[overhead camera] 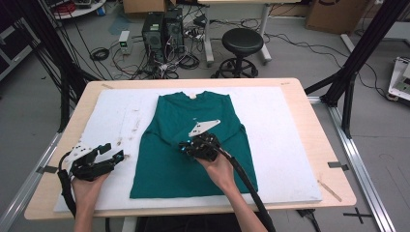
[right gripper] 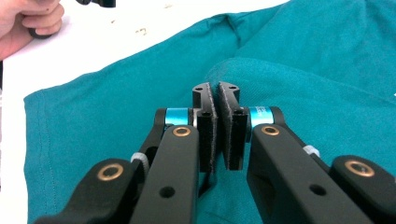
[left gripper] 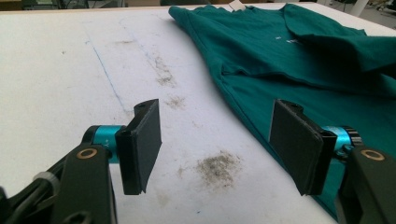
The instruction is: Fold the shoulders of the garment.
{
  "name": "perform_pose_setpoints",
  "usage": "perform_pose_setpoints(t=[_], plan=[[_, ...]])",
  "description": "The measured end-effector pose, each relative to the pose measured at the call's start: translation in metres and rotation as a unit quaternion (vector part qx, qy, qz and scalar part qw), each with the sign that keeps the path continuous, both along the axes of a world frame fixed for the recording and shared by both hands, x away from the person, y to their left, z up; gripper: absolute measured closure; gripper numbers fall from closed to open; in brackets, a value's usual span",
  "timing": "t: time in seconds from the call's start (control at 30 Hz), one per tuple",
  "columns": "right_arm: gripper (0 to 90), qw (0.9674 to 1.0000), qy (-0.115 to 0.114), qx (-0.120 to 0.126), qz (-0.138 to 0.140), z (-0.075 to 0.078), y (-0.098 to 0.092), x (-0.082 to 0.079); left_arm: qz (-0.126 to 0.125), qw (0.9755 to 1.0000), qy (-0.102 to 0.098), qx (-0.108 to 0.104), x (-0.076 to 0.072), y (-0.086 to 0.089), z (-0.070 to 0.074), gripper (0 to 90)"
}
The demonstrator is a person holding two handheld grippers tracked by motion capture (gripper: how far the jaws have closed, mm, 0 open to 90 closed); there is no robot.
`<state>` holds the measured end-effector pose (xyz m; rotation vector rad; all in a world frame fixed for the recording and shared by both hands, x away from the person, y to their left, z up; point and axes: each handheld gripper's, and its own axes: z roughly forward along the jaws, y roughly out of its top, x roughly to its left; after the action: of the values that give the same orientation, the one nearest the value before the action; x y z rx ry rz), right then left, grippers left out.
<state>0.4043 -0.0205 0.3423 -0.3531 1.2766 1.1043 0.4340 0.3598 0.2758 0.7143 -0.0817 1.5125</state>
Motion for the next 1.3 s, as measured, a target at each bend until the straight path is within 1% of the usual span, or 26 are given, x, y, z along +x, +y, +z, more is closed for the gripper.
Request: perform_pose_setpoints(t=[0.13,0.27,0.47,0.5,0.6,0.7,0.77,0.8,0.83,0.87,0.9,0.93,1.0,1.07,1.1,1.23,1.3], plan=[[86.8,1.0,0.005,-0.003,-0.007,0.001,0.004,0.004,-0.001,1.0,0.0,-0.001,0.0,0.0,0.0,34.3],[86.8,0.9999,0.01,-0.005,-0.008,0.001,0.006,0.006,-0.001,1.0,0.0,0.0,0.0,0.0,0.0,34.3],[86.8,0.9998,0.009,-0.011,-0.011,0.0,0.009,0.008,0.0,1.0,0.0,0.0,0.0,0.0,0.0,34.4],[86.7,0.9998,0.013,-0.012,-0.012,-0.001,0.009,0.008,0.0,1.0,0.0,-0.001,0.0,0.0,0.0,34.3],[84.6,0.9996,0.017,-0.015,-0.015,-0.001,0.011,0.01,-0.001,1.0,0.0,-0.001,0.0,0.0,0.0,34.3],[72.6,0.9995,0.024,-0.016,-0.012,-0.001,0.012,0.012,-0.001,1.0,0.0,-0.001,0.0,0.0,0.0,34.3],[68.1,0.9995,0.024,-0.017,-0.009,-0.001,0.011,0.012,-0.003,1.0,0.0,-0.001,0.0,0.0,0.0,34.3],[61.3,0.9996,0.02,-0.015,-0.011,-0.002,0.011,0.012,-0.003,1.0,0.0,-0.001,0.0,0.0,0.0,34.3],[55.2,0.9998,0.015,-0.005,-0.014,-0.003,0.01,0.011,-0.003,1.0,0.0,-0.001,0.0,0.0,0.0,34.3],[53.0,0.9998,0.01,-0.001,-0.016,-0.003,0.009,0.01,-0.004,1.0,0.0,0.0,0.0,0.0,0.0,34.3],[47.5,0.9997,0.011,0.003,-0.02,-0.004,0.008,0.008,-0.004,1.0,-0.001,0.001,0.0,0.0,0.0,34.3],[39.5,0.9996,0.005,0.014,-0.024,-0.004,0.005,0.007,-0.003,1.0,-0.001,0.002,0.0,0.0,0.0,34.3],[34.2,0.9993,-0.002,0.023,-0.031,-0.005,0.0,0.005,-0.004,1.0,-0.002,0.006,0.0,0.0,0.0,34.3],[28.2,0.999,-0.009,0.034,-0.028,-0.007,-0.007,0.004,-0.003,0.9999,-0.004,0.01,0.0,0.001,-0.001,34.3],[26.0,0.9988,-0.016,0.039,-0.025,-0.008,-0.012,0.003,-0.003,0.9999,-0.006,0.01,0.0,0.001,-0.001,34.3],[20.9,0.9965,-0.042,0.07,-0.017,-0.014,-0.034,0.0,-0.006,0.9999,-0.01,0.013,0.0,0.001,-0.002,34.1],[20.4,0.9956,-0.049,0.079,-0.012,-0.016,-0.049,-0.001,-0.007,0.9997,-0.016,0.016,0.0,0.002,-0.003,34.1]])
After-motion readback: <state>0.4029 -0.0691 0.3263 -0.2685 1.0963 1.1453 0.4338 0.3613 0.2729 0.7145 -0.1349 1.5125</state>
